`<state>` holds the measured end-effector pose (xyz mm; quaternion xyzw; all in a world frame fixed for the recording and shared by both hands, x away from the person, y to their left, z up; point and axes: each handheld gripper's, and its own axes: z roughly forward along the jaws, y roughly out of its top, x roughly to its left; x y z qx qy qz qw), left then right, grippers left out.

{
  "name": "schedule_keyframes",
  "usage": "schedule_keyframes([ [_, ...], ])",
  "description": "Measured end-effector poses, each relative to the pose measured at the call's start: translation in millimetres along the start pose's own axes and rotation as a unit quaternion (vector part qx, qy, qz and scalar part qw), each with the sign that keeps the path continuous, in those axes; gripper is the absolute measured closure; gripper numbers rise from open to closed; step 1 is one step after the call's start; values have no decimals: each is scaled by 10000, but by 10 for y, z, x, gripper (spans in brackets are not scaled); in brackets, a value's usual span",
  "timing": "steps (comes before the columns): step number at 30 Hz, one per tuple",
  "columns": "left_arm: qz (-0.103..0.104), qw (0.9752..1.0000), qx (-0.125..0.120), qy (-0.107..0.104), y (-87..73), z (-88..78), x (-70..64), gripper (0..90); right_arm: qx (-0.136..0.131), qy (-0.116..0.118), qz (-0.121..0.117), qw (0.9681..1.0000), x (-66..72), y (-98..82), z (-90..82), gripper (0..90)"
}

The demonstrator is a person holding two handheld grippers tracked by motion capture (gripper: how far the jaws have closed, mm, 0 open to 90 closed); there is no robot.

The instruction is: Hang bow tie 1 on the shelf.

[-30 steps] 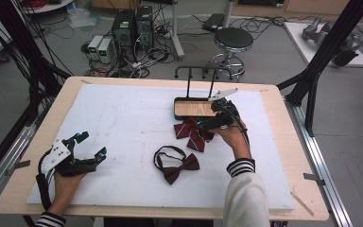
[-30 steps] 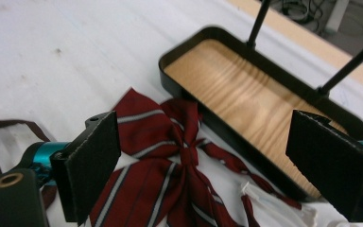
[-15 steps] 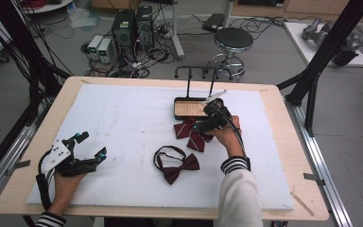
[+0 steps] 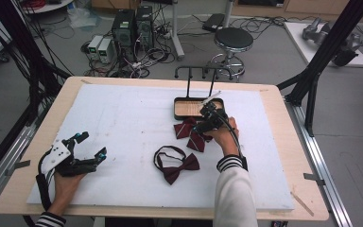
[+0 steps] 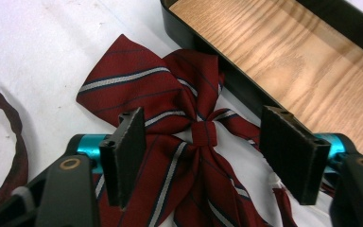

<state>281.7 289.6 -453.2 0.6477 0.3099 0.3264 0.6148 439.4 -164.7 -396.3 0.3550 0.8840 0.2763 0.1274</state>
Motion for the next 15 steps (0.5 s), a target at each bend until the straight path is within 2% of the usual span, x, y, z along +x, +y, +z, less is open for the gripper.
schedule_keyframes([
  [2,-2,10000,0,1,0,0,0,98,63,-38,57,10000,1,3,10,369],
  [6,4,10000,0,0,0,0,-1,98,162,-110,12,9998,15,7,36,420],
  [15,3,10000,-2,0,0,-1,-1,97,310,-174,85,9993,6,-1,73,474],
])
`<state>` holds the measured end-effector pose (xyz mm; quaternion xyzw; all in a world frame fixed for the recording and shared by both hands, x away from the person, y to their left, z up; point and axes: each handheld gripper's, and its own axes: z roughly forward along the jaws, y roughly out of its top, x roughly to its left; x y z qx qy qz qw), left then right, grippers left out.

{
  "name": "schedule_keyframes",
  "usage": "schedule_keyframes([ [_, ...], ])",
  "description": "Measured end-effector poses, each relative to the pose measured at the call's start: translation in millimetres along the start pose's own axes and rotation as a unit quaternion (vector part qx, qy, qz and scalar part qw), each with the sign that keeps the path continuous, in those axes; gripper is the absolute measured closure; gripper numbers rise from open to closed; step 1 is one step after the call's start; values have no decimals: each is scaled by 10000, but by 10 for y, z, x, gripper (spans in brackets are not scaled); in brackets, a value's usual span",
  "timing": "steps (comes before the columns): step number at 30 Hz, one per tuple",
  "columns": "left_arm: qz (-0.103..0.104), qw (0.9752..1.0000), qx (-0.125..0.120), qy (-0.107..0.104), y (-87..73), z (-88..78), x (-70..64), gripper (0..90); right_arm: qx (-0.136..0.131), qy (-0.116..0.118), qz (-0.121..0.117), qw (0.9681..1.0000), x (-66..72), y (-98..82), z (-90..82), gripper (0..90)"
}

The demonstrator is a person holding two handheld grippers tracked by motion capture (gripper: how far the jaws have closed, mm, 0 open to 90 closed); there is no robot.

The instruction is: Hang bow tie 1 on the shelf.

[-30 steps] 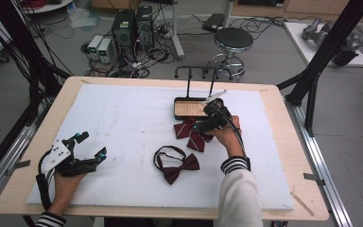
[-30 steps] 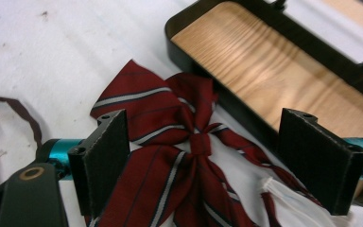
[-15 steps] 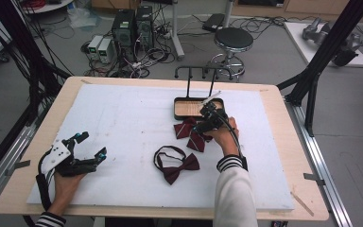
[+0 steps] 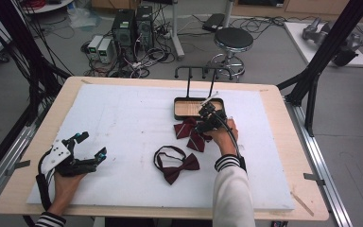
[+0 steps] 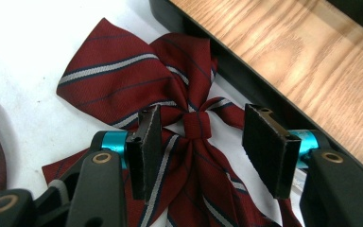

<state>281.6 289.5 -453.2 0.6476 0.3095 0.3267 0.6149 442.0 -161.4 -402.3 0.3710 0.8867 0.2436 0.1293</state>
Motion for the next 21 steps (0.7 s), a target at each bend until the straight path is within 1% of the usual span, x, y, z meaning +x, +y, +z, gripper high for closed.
schedule_keyframes([
  [1,0,10000,0,1,0,0,0,98,5,-15,-35,10000,0,2,7,474],
  [5,-11,10000,-4,14,-1,0,-1,97,69,-1,-18,10000,15,5,27,488],
  [10,2,10000,-3,8,0,1,0,98,189,-43,-34,9998,17,3,44,537],
  [13,-10,10000,-7,10,-1,1,0,98,267,-104,32,9996,22,4,59,555],
  [14,-8,10000,-2,8,0,0,0,98,306,-138,-32,9994,25,5,68,562],
  [17,-9,10000,-6,11,-1,0,0,97,391,-149,-50,9991,41,9,94,571],
  [19,1,10000,-4,7,0,0,0,97,377,-130,-89,9992,40,12,105,585],
  [21,-9,10000,-5,12,-1,0,-1,97,389,-111,-80,9992,42,15,107,606],
])
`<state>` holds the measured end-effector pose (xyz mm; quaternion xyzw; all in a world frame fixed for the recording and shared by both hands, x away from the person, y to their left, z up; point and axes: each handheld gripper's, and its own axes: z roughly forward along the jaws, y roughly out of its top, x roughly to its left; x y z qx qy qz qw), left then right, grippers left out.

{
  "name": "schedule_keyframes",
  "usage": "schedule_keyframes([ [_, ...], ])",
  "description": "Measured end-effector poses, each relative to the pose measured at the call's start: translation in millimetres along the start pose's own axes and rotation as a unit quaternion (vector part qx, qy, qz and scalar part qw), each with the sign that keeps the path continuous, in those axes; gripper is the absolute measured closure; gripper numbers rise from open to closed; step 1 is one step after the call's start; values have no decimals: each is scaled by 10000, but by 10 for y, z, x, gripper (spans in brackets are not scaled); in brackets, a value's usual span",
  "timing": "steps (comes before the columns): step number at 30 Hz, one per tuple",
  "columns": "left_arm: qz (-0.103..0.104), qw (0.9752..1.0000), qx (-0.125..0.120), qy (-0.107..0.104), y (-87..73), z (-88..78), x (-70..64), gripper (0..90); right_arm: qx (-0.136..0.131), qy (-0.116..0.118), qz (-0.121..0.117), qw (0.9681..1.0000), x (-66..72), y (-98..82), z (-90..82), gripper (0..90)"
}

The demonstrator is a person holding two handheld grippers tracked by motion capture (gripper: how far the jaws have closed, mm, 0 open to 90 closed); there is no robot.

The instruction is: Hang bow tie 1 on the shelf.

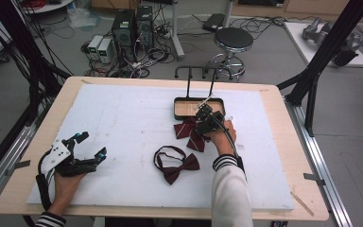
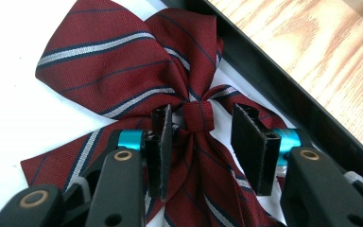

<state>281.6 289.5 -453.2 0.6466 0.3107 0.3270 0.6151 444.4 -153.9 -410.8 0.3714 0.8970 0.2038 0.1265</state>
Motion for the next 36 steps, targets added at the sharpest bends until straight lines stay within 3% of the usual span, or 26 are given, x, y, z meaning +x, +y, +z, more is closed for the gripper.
schedule_keyframes([
  [6,8,10000,-9,1,0,-1,-1,97,105,11,32,9999,20,2,14,633],
  [10,-1,10000,-15,5,-1,-2,-2,98,136,-7,-179,9997,14,8,47,689],
  [16,-4,10000,-21,3,-2,-3,-1,98,200,-3,-190,9996,31,16,52,750],
  [36,2,10000,-14,-5,-1,-4,-2,98,-56,-36,-152,9999,39,23,-23,755],
])
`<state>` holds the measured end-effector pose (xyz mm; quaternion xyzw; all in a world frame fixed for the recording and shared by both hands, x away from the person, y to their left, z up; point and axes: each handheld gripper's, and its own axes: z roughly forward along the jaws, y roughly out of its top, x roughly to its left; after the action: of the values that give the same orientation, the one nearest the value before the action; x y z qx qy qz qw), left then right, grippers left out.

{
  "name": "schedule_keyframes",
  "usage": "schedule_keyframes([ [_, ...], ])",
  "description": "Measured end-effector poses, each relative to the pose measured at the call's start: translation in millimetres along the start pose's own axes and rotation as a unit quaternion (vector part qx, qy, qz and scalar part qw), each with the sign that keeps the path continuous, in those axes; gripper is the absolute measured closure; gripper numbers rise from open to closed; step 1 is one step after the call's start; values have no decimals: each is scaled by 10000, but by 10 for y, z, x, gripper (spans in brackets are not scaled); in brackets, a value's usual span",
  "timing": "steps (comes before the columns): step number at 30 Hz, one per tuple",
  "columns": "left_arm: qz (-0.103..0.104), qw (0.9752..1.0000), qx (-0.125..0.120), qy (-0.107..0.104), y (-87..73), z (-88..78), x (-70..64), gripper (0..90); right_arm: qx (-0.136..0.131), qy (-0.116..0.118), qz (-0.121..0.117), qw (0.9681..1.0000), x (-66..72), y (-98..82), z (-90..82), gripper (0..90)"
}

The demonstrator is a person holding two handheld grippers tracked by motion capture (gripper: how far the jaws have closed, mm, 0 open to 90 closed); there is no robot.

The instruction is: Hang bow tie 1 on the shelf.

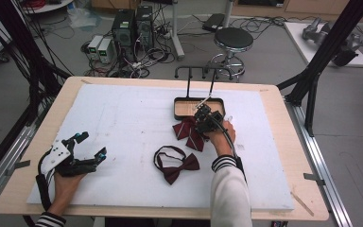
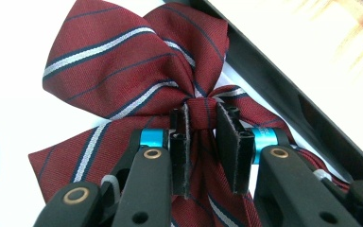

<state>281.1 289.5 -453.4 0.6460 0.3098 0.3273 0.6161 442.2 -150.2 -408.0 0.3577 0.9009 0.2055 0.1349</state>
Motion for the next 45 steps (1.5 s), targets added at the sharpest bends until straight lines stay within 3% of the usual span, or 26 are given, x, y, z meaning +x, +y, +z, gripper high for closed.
schedule_keyframes([
  [11,-9,10000,-6,7,0,1,0,98,-187,89,69,9998,5,-2,-63,756],
  [21,11,10000,-4,9,0,2,-2,97,-759,192,137,9968,-9,-9,-259,757],
  [29,18,10000,2,7,1,2,-3,98,-1255,155,177,9918,-15,-17,-406,757],
  [35,24,10000,0,10,0,3,-5,98,-1708,147,311,9847,-31,-29,-517,757],
  [39,22,10000,3,10,1,3,-4,98,-2055,124,360,9779,-43,-40,-597,757],
  [43,25,10000,0,14,0,3,-4,98,-2455,129,356,9686,-44,-51,-674,757],
  [45,22,10000,2,13,0,3,-4,98,-2705,178,345,9620,-41,-51,-714,757],
])
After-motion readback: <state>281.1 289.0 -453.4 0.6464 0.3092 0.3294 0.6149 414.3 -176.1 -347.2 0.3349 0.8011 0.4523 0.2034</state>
